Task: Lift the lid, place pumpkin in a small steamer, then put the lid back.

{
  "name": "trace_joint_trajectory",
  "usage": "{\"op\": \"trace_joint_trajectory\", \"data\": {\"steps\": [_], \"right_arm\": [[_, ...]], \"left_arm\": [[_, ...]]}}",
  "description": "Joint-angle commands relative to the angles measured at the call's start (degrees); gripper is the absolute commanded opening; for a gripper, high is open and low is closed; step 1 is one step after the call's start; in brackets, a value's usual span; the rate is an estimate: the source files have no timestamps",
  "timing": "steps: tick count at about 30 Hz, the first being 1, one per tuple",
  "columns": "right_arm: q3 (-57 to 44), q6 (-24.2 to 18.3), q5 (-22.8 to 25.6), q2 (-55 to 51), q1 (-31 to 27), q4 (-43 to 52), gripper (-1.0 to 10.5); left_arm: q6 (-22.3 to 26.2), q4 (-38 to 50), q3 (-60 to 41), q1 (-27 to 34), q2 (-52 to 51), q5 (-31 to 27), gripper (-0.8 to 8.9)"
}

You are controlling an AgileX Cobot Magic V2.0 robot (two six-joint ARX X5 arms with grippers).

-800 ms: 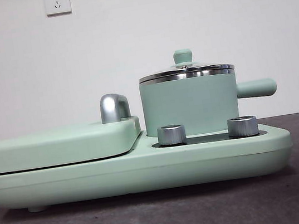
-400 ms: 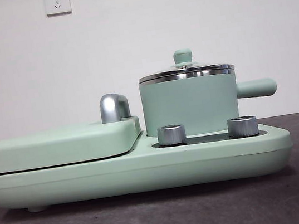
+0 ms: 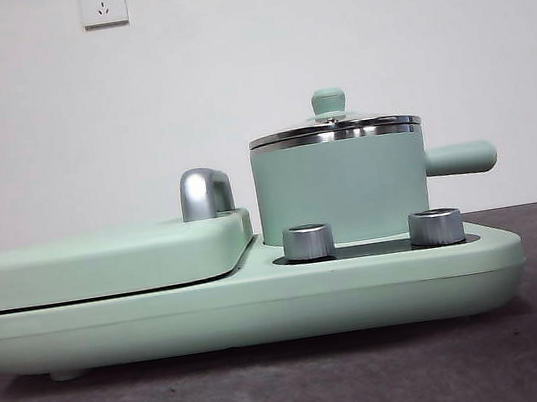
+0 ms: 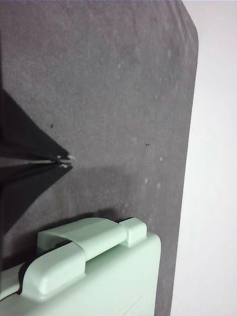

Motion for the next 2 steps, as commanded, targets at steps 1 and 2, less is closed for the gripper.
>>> {"op": "trace_joint_trajectory", "data": {"steps": [1,2], "right_arm": [[-0.24,0.96,0.17,-0.13,-0.11,0.74,0.2],[-0.24,0.96,0.17,-0.13,-0.11,0.74,0.2]], "left_arm": [[-0.15,-0.35,-1.07,-0.04,-0.09,0.07,0.07],[-0.15,-0.35,-1.05,-0.04,-0.09,0.07,0.07]]}}
